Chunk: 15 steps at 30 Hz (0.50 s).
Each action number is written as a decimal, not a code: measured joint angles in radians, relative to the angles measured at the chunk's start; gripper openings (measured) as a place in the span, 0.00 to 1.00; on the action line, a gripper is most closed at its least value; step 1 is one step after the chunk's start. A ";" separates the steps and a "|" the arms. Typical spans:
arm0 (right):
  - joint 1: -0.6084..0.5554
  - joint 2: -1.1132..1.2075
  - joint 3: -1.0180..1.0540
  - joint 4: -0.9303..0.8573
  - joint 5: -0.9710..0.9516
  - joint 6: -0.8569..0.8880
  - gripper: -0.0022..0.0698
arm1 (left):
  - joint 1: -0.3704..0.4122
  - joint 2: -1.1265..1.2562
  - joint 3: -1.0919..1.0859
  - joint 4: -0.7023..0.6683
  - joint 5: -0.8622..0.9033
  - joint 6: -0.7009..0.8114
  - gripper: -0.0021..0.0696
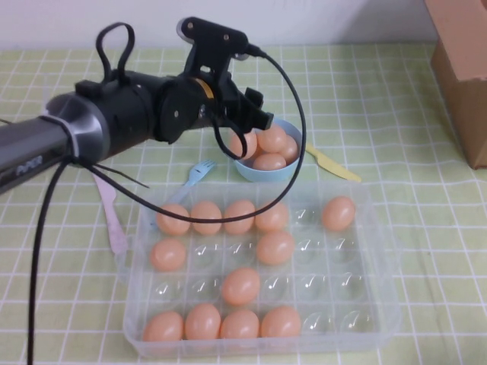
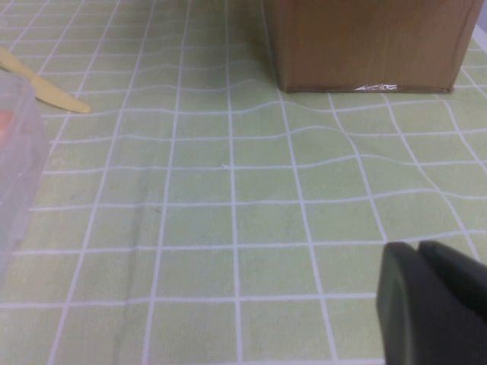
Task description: Take an egg out of the egg box
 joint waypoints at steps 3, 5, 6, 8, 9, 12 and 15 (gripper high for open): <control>0.000 0.000 0.000 0.000 0.000 0.000 0.01 | -0.005 -0.066 0.020 0.031 0.009 0.000 0.57; 0.000 0.000 0.000 0.000 0.000 0.000 0.01 | -0.005 -0.120 0.067 0.045 -0.011 0.000 0.48; 0.000 0.000 0.000 0.000 0.000 0.000 0.01 | -0.005 -0.152 0.105 0.051 -0.032 0.000 0.41; 0.000 0.000 0.000 0.000 0.000 0.000 0.01 | -0.005 -0.213 0.190 0.056 -0.085 0.000 0.25; 0.000 0.000 0.000 0.000 0.000 0.000 0.01 | -0.005 -0.248 0.244 0.059 -0.122 0.000 0.17; 0.000 0.000 0.000 0.000 0.000 0.000 0.01 | -0.005 -0.365 0.397 0.060 -0.228 0.000 0.07; 0.000 0.000 0.000 0.000 0.000 0.000 0.01 | -0.005 -0.489 0.530 0.061 -0.311 0.000 0.04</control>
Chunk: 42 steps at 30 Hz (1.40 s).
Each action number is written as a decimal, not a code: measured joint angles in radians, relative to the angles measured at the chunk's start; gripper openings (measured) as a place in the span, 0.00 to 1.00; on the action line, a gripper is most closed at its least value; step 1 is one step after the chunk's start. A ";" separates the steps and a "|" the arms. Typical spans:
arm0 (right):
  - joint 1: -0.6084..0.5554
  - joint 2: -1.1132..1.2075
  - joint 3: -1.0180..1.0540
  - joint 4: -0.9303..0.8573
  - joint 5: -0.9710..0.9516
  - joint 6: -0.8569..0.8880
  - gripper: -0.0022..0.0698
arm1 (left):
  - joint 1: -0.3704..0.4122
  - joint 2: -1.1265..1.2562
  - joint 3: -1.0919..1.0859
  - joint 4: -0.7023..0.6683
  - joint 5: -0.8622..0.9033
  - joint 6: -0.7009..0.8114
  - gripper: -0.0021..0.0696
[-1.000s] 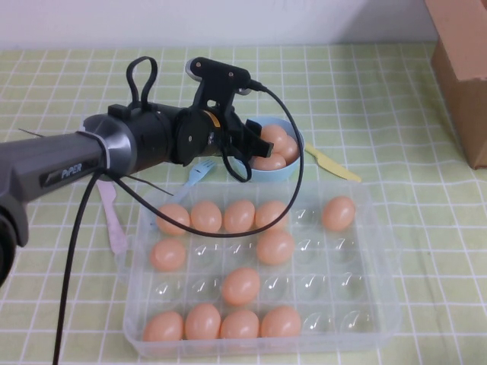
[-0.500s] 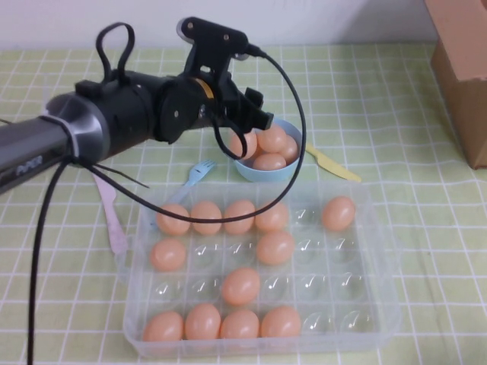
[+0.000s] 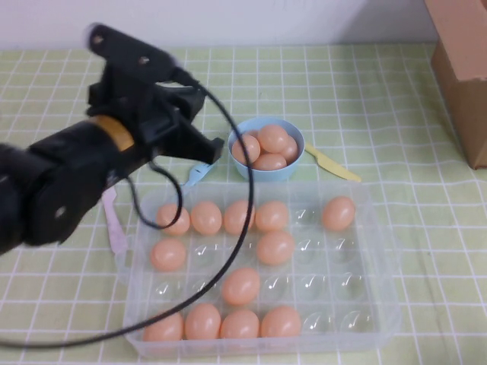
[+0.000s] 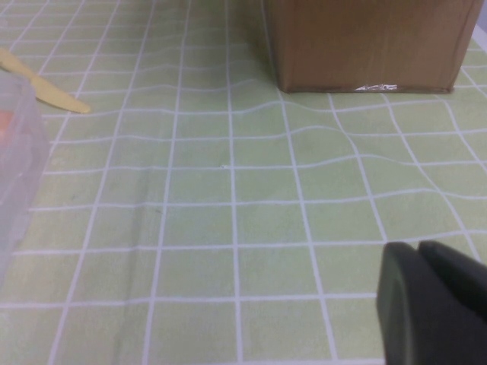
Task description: Take an egg out of the egg box
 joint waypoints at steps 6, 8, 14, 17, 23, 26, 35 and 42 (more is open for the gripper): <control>0.000 0.000 0.000 0.000 0.000 0.000 0.01 | 0.000 -0.282 0.158 0.002 -0.039 0.000 0.03; 0.000 0.000 0.000 0.000 0.000 0.000 0.01 | 0.000 -0.382 0.200 0.002 -0.039 0.000 0.03; 0.000 0.000 0.000 0.000 0.000 0.000 0.01 | 0.000 -0.590 0.248 0.002 0.132 0.000 0.03; 0.000 0.000 0.000 0.000 0.000 0.000 0.01 | 0.000 -0.633 0.252 0.002 0.252 0.000 0.03; 0.000 0.000 0.000 0.000 0.000 0.000 0.01 | 0.000 -0.662 0.254 0.002 0.418 0.000 0.03; 0.000 0.000 0.000 0.000 0.000 0.000 0.01 | 0.000 -0.714 0.254 0.006 0.501 0.000 0.03; 0.000 0.000 0.000 0.002 0.000 0.000 0.01 | 0.069 -0.923 0.470 0.079 0.382 0.000 0.03; 0.000 0.000 0.000 0.002 0.000 0.000 0.01 | 0.261 -1.151 0.721 0.079 0.257 -0.034 0.03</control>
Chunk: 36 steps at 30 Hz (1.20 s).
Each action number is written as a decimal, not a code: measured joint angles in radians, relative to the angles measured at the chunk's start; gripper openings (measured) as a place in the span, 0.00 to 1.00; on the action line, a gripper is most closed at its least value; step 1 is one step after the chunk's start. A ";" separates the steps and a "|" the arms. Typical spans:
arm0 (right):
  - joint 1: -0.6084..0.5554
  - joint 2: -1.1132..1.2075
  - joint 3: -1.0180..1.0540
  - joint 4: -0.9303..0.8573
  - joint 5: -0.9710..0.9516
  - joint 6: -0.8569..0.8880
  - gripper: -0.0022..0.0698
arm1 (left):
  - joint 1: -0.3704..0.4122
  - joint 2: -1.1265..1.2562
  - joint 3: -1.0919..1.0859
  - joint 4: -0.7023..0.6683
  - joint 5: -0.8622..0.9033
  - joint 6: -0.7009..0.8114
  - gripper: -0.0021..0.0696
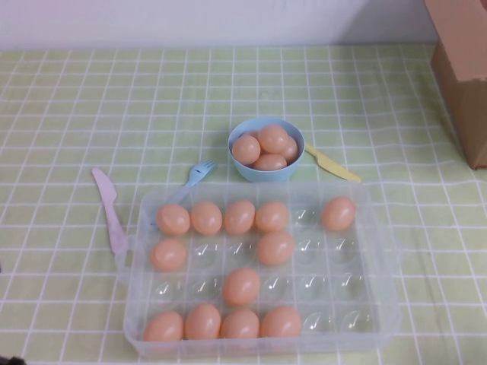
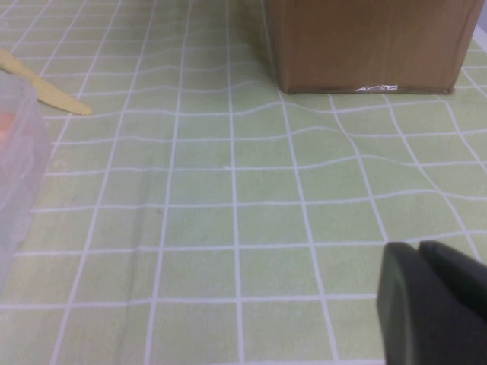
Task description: Take an egg out of the egg box
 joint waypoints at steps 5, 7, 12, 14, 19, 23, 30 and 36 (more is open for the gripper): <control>0.000 0.000 0.000 0.000 0.000 0.000 0.01 | 0.116 -0.162 0.110 0.000 -0.003 -0.017 0.03; 0.000 0.000 0.000 0.000 0.000 0.000 0.01 | 0.156 -0.232 0.149 0.000 -0.001 -0.029 0.03; 0.000 0.000 0.000 0.000 0.000 0.000 0.01 | 0.198 -0.279 0.211 -0.008 -0.001 -0.046 0.03; 0.000 0.000 0.000 0.000 0.000 0.000 0.01 | 0.202 -0.279 0.221 -0.014 0.003 -0.065 0.03; 0.000 0.000 0.000 0.000 0.000 0.000 0.01 | 0.201 -0.279 0.222 -0.019 0.059 -0.080 0.02; 0.000 0.000 0.000 0.000 0.000 0.000 0.01 | 0.201 -0.279 0.222 -0.019 0.123 -0.082 0.02; 0.000 0.000 0.000 0.000 0.000 0.000 0.01 | 0.201 -0.279 0.222 -0.021 0.234 -0.082 0.02; 0.000 0.000 0.000 0.000 0.000 0.000 0.01 | 0.201 -0.279 0.222 -0.021 0.262 -0.082 0.02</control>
